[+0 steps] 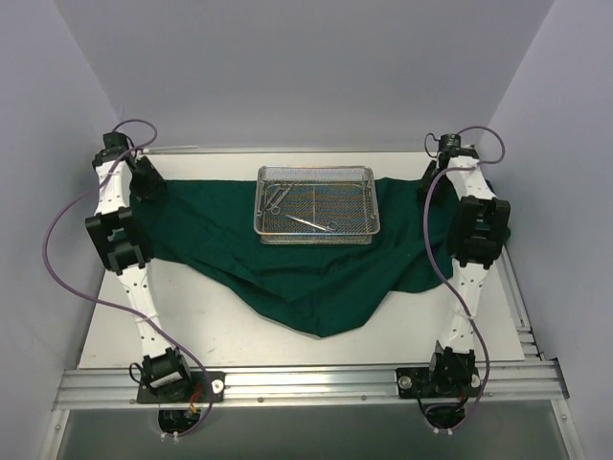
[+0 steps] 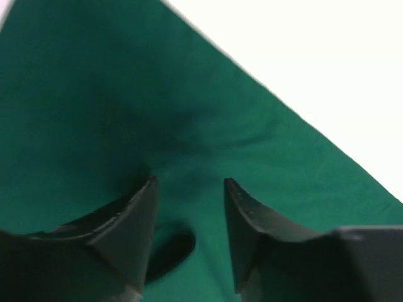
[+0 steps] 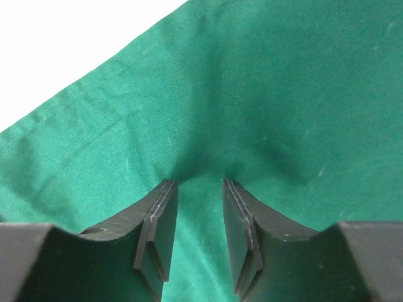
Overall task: Open and lay out the surgical kit
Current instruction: Smooth out the surgical kit at the center of the board.
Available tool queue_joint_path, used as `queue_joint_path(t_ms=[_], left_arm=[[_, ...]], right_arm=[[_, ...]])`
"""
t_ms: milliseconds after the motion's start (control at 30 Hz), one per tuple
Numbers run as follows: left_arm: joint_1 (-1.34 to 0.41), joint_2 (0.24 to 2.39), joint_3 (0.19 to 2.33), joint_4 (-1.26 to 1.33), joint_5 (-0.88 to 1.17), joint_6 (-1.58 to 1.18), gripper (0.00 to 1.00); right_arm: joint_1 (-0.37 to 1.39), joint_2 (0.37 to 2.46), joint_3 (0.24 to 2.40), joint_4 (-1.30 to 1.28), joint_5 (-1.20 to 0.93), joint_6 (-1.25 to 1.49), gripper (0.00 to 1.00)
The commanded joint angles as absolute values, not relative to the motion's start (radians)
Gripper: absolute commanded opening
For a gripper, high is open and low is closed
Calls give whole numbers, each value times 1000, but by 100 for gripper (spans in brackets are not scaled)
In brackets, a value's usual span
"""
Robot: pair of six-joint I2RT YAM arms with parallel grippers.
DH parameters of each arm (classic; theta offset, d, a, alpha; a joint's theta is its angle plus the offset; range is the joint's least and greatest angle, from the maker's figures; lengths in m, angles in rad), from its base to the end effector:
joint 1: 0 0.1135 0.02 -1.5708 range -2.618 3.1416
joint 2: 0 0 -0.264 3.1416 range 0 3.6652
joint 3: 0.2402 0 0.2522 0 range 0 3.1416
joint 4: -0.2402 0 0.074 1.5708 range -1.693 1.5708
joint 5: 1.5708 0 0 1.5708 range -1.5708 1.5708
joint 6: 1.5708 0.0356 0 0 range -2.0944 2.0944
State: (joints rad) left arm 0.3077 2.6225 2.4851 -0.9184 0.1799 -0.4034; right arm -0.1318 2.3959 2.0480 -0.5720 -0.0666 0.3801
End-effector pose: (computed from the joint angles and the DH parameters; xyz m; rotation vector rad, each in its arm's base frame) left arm 0.5297 0.1617 0.1755 -0.8548 2.4810 -0.2694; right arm 0.5267 -0.0674 0.1784 0.6051 2.4231 0.1869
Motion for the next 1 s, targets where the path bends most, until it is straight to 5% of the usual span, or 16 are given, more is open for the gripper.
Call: queue_joint_path(t_ms=[0,200,300,700,967], left_arm=[[308,2406,2403,-919,79,-387,59],[288,2234,2306,-1017,6,-393,67],[272,2165,2225,-1080,-77,-413,68],[302,1967,1709,-967,146,-476,78],[341,1986,1660,-891,195,-480,73]], right_arm=[[-130,2287,2088,-623,-78,342,37],[-40,2136,2045,-672,-92,288,61],[-6,2036,1979,-646,-118,294,64],[34,1703,1643,-561,-285,365,71],[32,1559,1488,-531,-288,345,72]])
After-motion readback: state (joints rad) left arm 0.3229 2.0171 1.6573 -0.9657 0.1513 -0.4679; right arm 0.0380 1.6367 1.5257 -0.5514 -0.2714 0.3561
